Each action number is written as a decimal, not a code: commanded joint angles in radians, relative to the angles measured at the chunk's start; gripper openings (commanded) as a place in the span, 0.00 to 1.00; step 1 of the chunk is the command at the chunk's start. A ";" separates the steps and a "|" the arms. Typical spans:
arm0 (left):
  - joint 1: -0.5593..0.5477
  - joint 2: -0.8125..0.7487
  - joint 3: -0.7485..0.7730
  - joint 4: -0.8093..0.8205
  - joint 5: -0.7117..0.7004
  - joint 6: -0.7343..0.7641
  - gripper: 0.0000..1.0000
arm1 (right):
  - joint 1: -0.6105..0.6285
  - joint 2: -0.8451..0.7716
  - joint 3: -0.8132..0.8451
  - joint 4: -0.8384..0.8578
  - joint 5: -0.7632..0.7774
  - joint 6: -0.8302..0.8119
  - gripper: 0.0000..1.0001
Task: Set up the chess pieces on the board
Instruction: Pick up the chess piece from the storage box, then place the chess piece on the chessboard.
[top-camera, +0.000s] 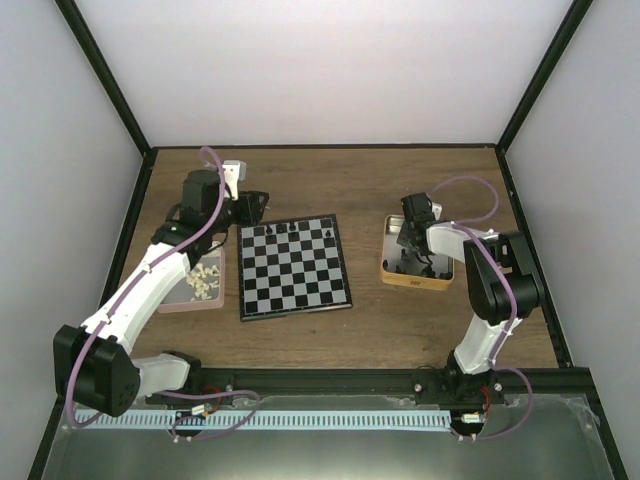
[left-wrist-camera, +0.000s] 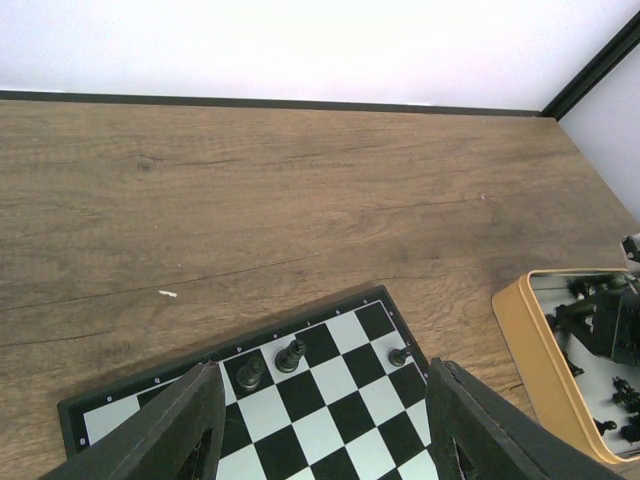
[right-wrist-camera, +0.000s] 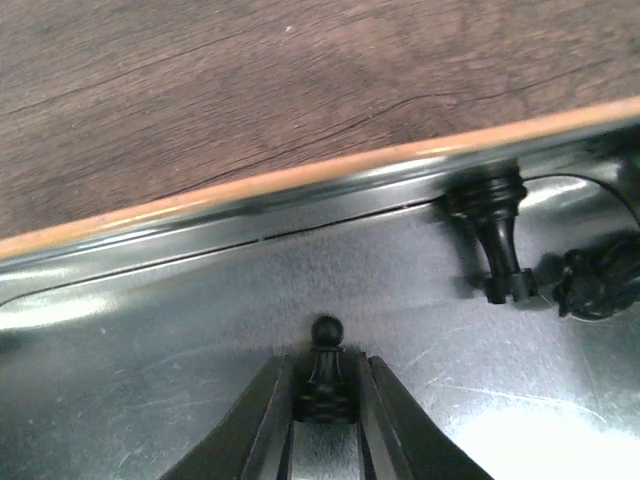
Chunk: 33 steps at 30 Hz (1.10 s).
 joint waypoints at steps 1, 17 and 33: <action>-0.003 0.006 -0.006 0.028 0.002 -0.004 0.58 | -0.011 -0.015 0.011 -0.025 0.031 0.000 0.14; -0.003 0.012 -0.002 0.055 0.160 -0.048 0.64 | -0.011 -0.413 -0.126 0.194 -0.474 -0.141 0.12; -0.082 0.129 -0.016 0.307 0.748 -0.446 0.75 | 0.147 -0.472 -0.170 0.593 -1.289 -0.077 0.13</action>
